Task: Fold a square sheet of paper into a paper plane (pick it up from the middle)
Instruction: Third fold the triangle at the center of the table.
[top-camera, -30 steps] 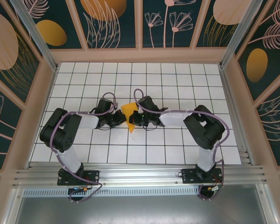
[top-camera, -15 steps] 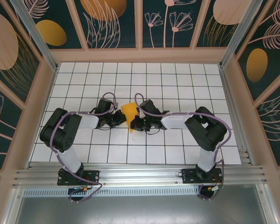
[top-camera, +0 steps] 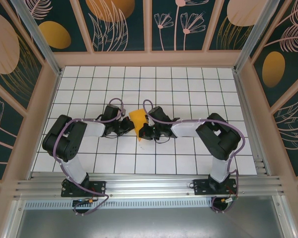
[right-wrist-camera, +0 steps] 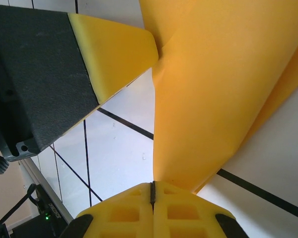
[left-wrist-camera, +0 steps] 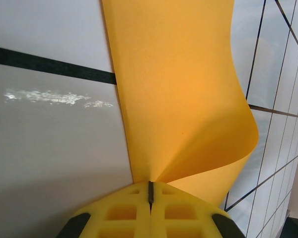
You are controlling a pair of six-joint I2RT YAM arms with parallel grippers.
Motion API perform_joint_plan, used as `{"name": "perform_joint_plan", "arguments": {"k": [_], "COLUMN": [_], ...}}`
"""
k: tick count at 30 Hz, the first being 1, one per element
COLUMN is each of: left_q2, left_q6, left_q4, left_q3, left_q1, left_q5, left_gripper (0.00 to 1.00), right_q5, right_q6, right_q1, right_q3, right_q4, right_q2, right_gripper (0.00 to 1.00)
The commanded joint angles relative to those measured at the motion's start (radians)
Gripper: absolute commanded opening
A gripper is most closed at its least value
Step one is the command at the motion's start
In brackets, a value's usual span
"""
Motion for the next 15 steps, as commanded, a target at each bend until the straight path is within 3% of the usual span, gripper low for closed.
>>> {"name": "perform_joint_plan", "arguments": {"k": [1,15], "left_q2": [0.034,0.031], "left_q6": [0.021,0.022], "left_q4": [-0.060,-0.062], "left_q3": [0.004,0.001], "left_q1": [-0.002,-0.002], "left_q5": [-0.089,-0.092], "left_gripper": [0.00,0.00], "right_q5": [-0.024,-0.030], "right_q6": [-0.025,-0.024], "right_q1": [0.008,0.009], "right_q3": [-0.011,-0.010], "right_q4": [0.011,0.025], "right_q2": [0.028,0.054], "right_gripper": [0.03,0.03]}}
